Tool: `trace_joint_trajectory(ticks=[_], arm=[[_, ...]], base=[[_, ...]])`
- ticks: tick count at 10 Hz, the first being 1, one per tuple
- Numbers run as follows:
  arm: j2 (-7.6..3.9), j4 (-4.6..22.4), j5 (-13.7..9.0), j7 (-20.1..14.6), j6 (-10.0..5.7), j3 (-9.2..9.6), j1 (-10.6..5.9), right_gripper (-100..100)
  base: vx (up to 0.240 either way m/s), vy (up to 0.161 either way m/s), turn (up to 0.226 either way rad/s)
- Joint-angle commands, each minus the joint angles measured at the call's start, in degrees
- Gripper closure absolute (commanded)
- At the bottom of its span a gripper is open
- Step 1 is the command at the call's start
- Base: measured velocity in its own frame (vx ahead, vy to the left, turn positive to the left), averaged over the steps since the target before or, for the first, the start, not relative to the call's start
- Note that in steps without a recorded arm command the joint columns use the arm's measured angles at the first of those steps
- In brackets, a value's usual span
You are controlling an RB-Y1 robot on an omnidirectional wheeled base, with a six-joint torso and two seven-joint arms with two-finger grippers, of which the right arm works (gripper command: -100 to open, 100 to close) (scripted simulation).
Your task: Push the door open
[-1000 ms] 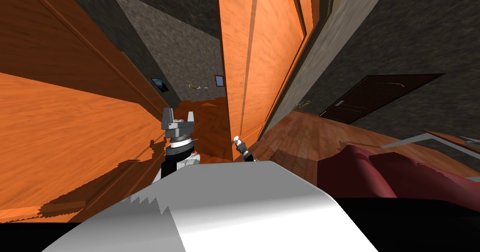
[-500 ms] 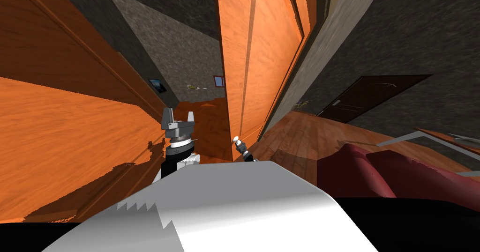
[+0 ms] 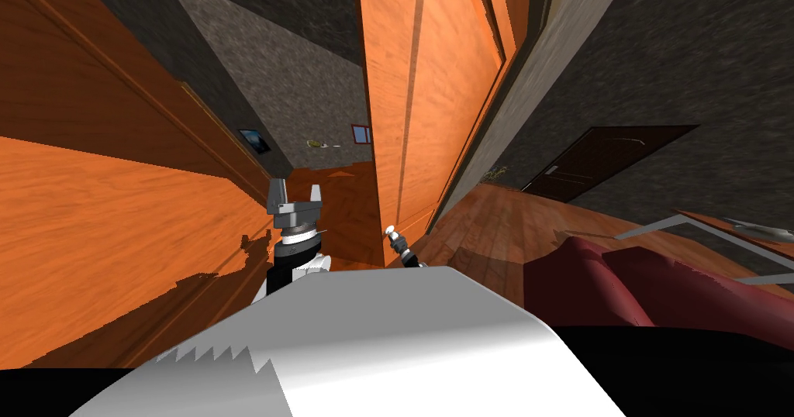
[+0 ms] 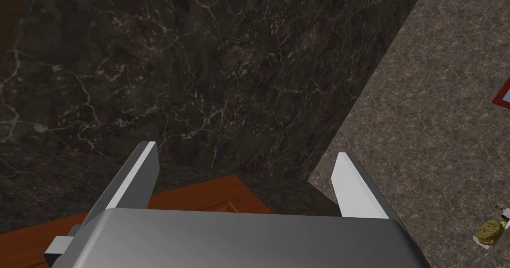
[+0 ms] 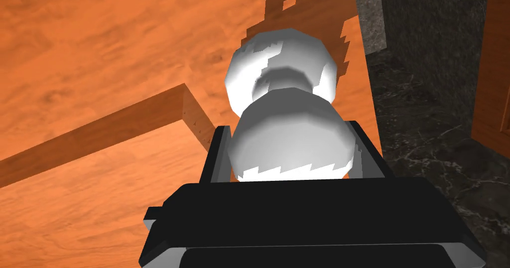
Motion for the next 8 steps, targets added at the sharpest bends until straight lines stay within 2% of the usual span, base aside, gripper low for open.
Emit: trace_joint_trajectory(ticks=[1, 3, 5, 6, 8], arm=[[0.1, 0.1, -0.7, -2.5, -0.12, 0.2, -0.34, 100], [0.09, 0.3, -1.3, -4.5, -0.16, 0.49, -0.5, 100], [0.08, 0.5, -2.4, -8.1, -0.26, 1.08, -0.82, 100], [0.08, 0.5, -2.4, -8.6, -0.26, 1.08, -0.82, 100], [0.06, 0.8, -3.6, -12.1, -0.35, 1.7, -1.15, 100]], base=[[0.023, 0.016, -0.029], [0.027, 0.025, -0.036], [0.034, 0.032, -0.046], [0.033, 0.024, -0.018], [0.039, 0.031, -0.035]])
